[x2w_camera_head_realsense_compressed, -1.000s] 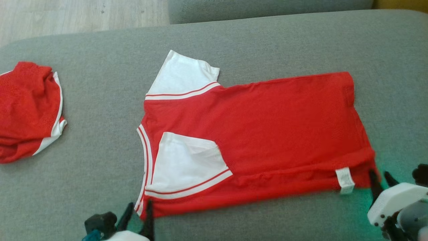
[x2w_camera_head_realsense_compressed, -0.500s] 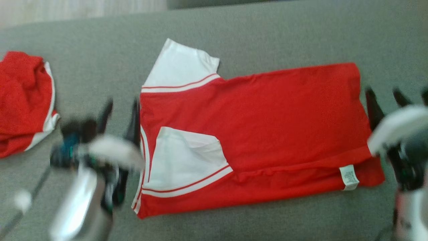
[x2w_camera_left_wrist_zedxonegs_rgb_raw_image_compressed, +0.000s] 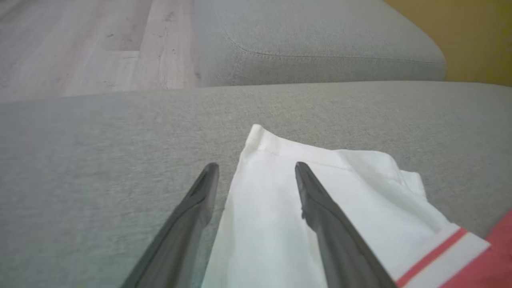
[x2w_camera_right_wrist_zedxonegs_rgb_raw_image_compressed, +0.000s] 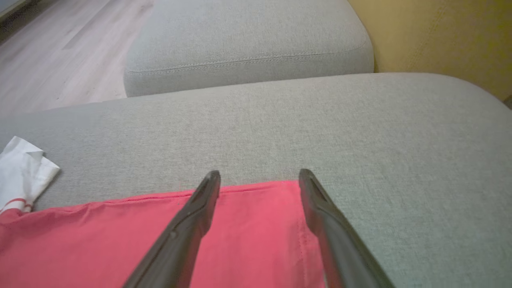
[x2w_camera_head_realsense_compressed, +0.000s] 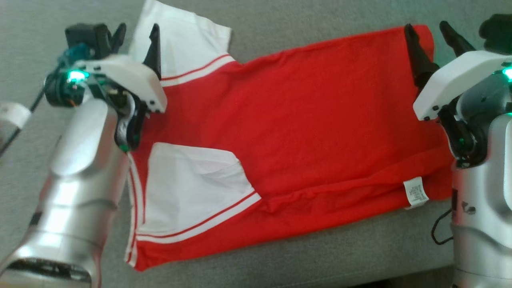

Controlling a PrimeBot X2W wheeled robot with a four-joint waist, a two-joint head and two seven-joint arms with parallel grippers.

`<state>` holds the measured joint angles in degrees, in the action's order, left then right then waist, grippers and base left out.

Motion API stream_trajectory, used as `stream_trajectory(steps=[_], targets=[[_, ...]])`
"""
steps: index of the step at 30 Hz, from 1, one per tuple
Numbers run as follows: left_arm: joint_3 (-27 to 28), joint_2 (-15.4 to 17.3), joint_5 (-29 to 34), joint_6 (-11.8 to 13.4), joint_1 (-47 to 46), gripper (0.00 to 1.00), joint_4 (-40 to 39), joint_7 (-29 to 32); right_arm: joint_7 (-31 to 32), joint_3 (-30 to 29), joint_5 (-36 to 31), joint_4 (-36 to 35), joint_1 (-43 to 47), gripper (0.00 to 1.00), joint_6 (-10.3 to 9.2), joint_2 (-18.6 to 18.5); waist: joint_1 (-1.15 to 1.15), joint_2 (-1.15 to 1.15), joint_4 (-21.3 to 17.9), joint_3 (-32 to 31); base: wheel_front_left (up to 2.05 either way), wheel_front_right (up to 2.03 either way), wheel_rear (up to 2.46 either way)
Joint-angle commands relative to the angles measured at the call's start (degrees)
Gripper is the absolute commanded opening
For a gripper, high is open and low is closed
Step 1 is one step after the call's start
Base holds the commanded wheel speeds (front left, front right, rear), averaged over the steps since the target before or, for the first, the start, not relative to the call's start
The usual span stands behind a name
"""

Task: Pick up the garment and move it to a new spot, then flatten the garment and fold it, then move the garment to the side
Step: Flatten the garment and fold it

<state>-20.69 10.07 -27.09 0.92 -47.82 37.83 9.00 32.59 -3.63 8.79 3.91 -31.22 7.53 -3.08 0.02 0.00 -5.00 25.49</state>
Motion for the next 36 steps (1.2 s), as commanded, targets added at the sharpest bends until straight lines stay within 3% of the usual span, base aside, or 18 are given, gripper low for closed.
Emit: stream_trajectory(steps=[1,4,11,13,15,16,22,30,36], targets=[[1.27,1.48,0.27,-0.75,-3.05,1.00,-0.15,-0.40,-0.83,1.05,0.47,-2.08,-1.34,1.00,-0.04,-0.25,-0.02,0.00,-2.04,2.60,0.00,0.00,0.00],[1.22,1.58,0.66,-0.79,-5.39,1.00,3.20,-1.65,-1.85,0.69,0.46,-2.70,-1.02,1.00,-0.04,-0.21,-0.02,0.00,-2.68,3.61,0.00,0.00,0.00],[0.91,1.71,1.92,2.43,-8.77,1.00,10.68,-0.92,-2.27,0.58,1.12,-4.81,0.26,1.00,-0.04,-0.07,-0.02,0.00,-3.53,4.53,0.00,0.00,0.00],[0.64,0.95,1.30,1.62,-9.04,1.00,12.08,0.25,-2.24,0.34,1.39,-5.40,0.68,1.00,-0.04,-0.04,-0.02,0.00,-3.50,4.57,0.00,0.00,0.00],[-0.33,0.60,1.51,0.76,-9.15,0.06,13.08,1.30,-2.24,0.04,1.59,-5.91,1.03,1.00,-0.04,-0.01,-0.02,0.00,-3.42,4.59,0.00,0.00,0.00],[-0.41,0.40,1.36,0.69,-9.10,0.00,13.51,1.54,-2.18,-0.09,1.63,-6.13,1.18,1.00,-0.04,0.00,-0.02,0.00,-3.37,4.57,0.00,0.00,0.00],[-0.84,0.23,1.11,-0.43,-8.90,0.00,14.00,-0.98,-0.78,-0.20,1.86,-5.79,0.16,1.00,-0.04,-0.08,-0.02,0.00,-3.30,4.37,0.00,0.00,0.00],[-0.25,0.83,-0.17,-2.74,-9.13,0.00,13.04,-5.27,4.98,-1.62,2.37,1.67,-4.58,1.00,-0.04,-5.99,-0.02,0.00,-2.02,4.96,0.00,0.00,0.00],[-0.53,1.05,-0.52,-3.54,-9.70,0.00,12.59,-6.05,5.29,0.68,4.73,7.53,-8.43,1.00,-0.04,-7.86,-0.02,0.00,-1.26,5.97,0.00,0.00,0.00]])
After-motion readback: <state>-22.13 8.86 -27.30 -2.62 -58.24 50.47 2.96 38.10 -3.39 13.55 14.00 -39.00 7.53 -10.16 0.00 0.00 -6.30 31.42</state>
